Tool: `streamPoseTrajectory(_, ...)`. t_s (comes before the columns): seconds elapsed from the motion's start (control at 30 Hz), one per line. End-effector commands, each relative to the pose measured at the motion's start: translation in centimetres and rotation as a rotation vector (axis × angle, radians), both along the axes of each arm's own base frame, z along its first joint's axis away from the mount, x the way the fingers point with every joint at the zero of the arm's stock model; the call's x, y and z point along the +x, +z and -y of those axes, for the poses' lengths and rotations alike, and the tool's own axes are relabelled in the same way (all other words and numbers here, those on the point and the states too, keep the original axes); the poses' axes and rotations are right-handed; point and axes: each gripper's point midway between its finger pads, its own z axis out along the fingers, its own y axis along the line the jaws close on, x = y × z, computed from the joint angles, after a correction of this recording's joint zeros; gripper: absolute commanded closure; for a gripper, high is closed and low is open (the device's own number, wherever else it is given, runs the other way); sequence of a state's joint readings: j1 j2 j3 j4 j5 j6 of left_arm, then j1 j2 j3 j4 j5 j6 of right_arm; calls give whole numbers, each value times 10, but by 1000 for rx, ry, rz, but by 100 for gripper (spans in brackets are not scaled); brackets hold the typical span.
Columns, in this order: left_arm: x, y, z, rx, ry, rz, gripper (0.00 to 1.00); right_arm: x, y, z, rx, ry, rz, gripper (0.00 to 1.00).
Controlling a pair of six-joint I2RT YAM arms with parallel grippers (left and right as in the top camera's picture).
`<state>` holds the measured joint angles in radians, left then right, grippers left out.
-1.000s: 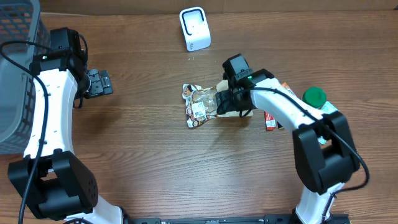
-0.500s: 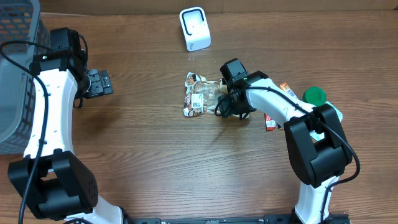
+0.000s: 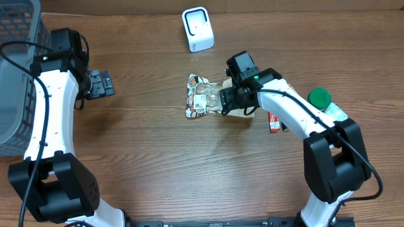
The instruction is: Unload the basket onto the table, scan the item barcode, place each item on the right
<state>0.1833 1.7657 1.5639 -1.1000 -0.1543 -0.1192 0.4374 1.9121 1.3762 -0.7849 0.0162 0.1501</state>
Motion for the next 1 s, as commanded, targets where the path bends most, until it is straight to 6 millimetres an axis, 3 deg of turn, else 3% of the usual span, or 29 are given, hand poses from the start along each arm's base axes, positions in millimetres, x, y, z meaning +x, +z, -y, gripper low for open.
streamPoseTrajectory(0.0,1,1,3,3,-25,0,0,12,-8,1,-26,-12,24,24)
streamPoseTrajectory(0.27,1,1,3,3,-25,0,0,21,-48,10,-100,-28,7,23)
streamPoseTrajectory(0.43,1,1,3,3,-25,0,0,11,-68,9,-119,-15,-36,30)
streamPoseTrajectory(0.6,1,1,3,3,-25,0,0,5,-70,1,-76,0,-65,39)
streamPoseTrajectory(0.77,1,1,3,3,-25,0,0,8,-67,-5,-37,6,-61,64)
streamPoseTrajectory(0.97,1,1,3,3,-25,0,0,20,-39,-16,20,23,-4,83)
